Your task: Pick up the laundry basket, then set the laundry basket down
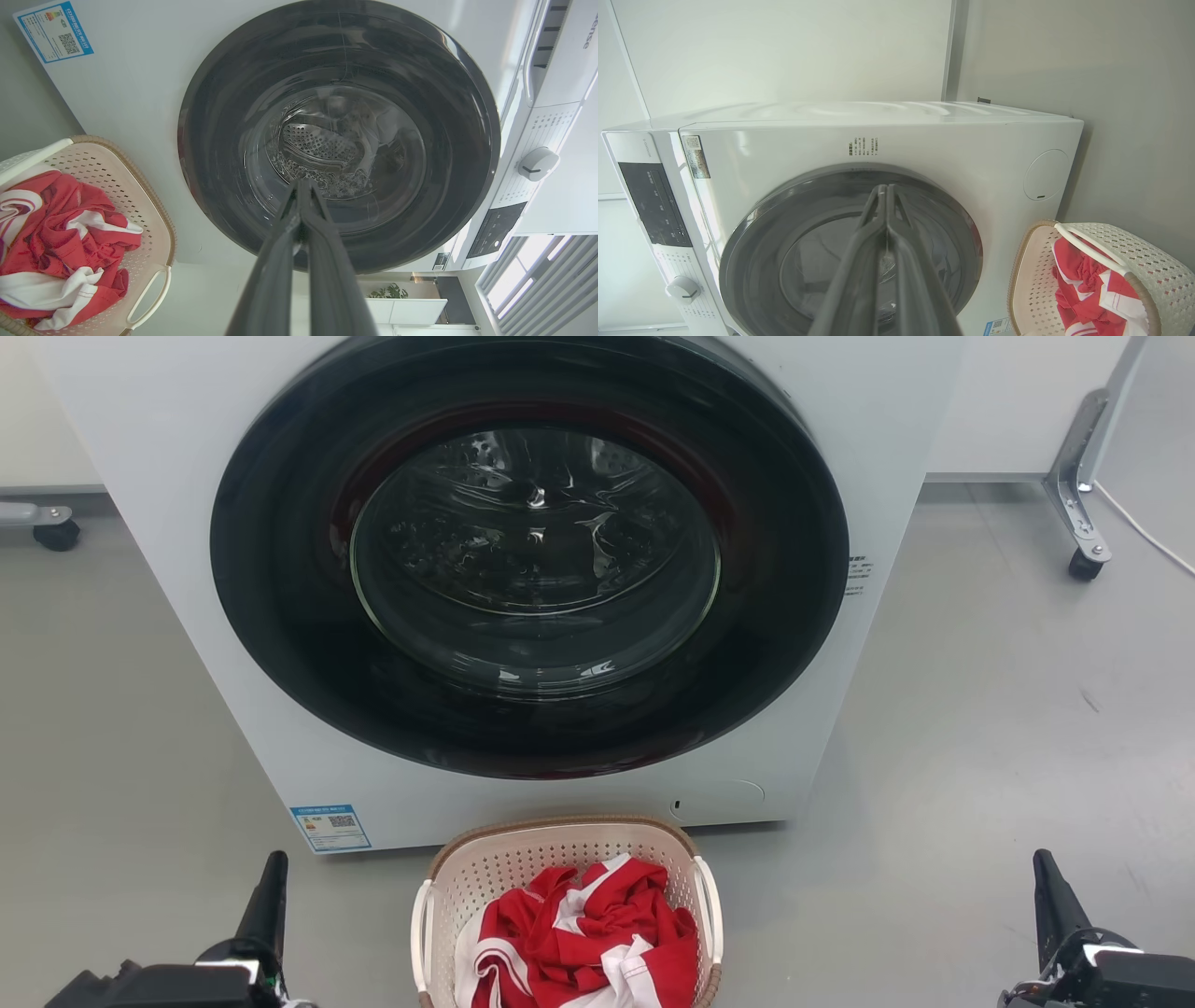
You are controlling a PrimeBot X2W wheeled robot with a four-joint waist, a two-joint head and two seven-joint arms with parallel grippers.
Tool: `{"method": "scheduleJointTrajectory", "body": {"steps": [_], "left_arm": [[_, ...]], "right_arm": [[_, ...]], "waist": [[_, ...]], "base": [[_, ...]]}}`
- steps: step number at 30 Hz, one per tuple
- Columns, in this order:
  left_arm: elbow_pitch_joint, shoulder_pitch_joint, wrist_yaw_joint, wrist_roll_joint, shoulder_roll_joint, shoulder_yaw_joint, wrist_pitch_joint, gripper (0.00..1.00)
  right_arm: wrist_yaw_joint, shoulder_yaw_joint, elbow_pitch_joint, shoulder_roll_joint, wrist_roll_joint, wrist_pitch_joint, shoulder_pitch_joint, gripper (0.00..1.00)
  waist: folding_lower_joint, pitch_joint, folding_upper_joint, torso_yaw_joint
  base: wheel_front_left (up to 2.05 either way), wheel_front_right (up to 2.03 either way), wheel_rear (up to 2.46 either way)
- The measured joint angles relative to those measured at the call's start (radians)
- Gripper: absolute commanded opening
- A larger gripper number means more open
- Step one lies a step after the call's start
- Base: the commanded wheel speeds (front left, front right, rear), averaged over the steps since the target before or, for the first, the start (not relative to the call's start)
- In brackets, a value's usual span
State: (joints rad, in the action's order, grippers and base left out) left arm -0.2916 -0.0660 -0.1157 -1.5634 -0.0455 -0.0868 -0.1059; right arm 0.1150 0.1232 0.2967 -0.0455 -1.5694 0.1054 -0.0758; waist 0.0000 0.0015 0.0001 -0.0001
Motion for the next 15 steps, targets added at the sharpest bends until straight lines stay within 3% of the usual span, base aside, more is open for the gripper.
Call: {"method": "scheduleJointTrajectory", "body": {"steps": [15], "left_arm": [[-0.004, -0.015, -0.008, -0.037, 0.004, -0.004, -0.007, 0.0]], "right_arm": [[0.005, 0.009, 0.002, 0.001, -0.028, 0.008, -0.017, 0.0]], "waist": [[0.0, 0.0, 0.0, 0.0]], "base": [[0.0, 0.0, 0.0]]}}
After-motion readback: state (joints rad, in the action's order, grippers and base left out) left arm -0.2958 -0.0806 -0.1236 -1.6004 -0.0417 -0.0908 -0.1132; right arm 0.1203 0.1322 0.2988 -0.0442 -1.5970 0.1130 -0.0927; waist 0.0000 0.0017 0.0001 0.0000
